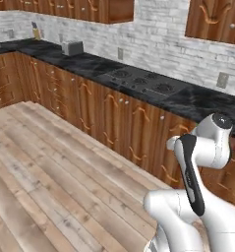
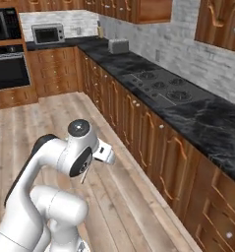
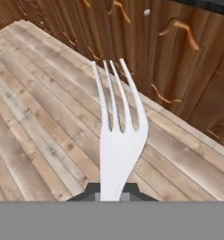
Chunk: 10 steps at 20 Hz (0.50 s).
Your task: Take the fork and place it on the left side of the plate. Then take the spoon and place it on the right side of the plate. Make sure they're directly next to the plate.
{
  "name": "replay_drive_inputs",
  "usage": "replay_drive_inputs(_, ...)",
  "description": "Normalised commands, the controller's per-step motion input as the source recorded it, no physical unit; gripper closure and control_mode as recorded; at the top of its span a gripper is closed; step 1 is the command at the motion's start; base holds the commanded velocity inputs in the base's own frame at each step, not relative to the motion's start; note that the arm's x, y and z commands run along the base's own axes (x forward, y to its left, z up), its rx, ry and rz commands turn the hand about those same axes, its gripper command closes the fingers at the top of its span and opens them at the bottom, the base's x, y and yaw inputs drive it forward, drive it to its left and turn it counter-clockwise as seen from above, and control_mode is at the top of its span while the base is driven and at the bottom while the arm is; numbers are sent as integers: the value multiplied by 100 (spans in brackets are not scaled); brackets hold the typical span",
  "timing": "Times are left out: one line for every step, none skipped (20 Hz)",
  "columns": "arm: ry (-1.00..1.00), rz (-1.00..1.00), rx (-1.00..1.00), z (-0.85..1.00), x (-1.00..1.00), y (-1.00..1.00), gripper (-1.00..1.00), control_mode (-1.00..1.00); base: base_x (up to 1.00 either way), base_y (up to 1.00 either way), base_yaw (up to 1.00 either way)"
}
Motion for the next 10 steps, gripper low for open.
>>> replay_drive_inputs(0,0,0,0,0,0,100,100,-91,17,50)
replay_drive_inputs(0,0,0,0,0,0,100,100,-98,10,47)
replay_drive_inputs(0,0,0,0,0,0,100,100,-95,8,45)
replay_drive_inputs(0,0,0,0,0,0,100,100,-100,0,40)
replay_drive_inputs(0,0,0,0,0,0,100,100,-100,0,36)
replay_drive_inputs(0,0,0,0,0,0,100,100,-100,0,34)
replay_drive_inputs(0,0,0,0,0,0,100,100,-100,0,32)
replay_drive_inputs(0,0,0,0,0,0,100,100,-96,0,29)
replay_drive_inputs(0,0,0,0,0,0,100,100,-87,0,25)
replay_drive_inputs(0,0,0,0,0,0,100,100,-81,3,23)
